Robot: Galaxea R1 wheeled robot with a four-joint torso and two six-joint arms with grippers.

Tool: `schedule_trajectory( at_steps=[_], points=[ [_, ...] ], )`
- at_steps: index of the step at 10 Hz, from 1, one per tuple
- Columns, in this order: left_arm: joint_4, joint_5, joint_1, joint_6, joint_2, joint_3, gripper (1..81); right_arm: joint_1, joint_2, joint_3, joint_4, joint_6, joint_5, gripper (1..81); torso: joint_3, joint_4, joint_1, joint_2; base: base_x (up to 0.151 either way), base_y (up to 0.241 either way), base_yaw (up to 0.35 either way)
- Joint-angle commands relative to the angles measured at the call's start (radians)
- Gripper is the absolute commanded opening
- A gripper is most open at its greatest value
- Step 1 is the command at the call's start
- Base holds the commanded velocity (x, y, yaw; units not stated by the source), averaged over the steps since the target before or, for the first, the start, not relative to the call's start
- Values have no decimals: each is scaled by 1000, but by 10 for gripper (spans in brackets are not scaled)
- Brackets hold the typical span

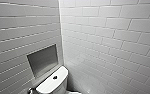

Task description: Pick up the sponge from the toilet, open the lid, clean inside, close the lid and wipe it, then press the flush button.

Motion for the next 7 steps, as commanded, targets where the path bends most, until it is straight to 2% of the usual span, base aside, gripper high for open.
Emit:
schedule_trajectory(
  at_steps=[1, 4, 5, 6, 7],
  points=[
    [-28, 101, -260, -109, -79, 99, 811, 34, -23, 26, 3, -3, -64, 10, -48, 0, 0, 0, 0, 0, 0],
    [-33, 139, -424, -218, -77, 96, 811, 34, -17, 23, 3, -3, -64, 10, -106, 0, 1, 1, 0, 0, 0],
    [-31, 182, -481, -255, -71, 93, 811, 34, -17, 25, 3, -3, -64, 10, -164, 0, 1, 1, 0, 0, 0],
    [-31, 213, -532, -284, -65, 84, 811, 34, -15, 23, 3, -1, -64, 10, -142, 0, 2, 1, 0, 0, 0],
    [-33, 232, -576, -312, -59, 71, 811, 36, -15, 23, 3, -1, -64, 10, -159, 0, 2, 2, 0, 0, 0]
  ],
)
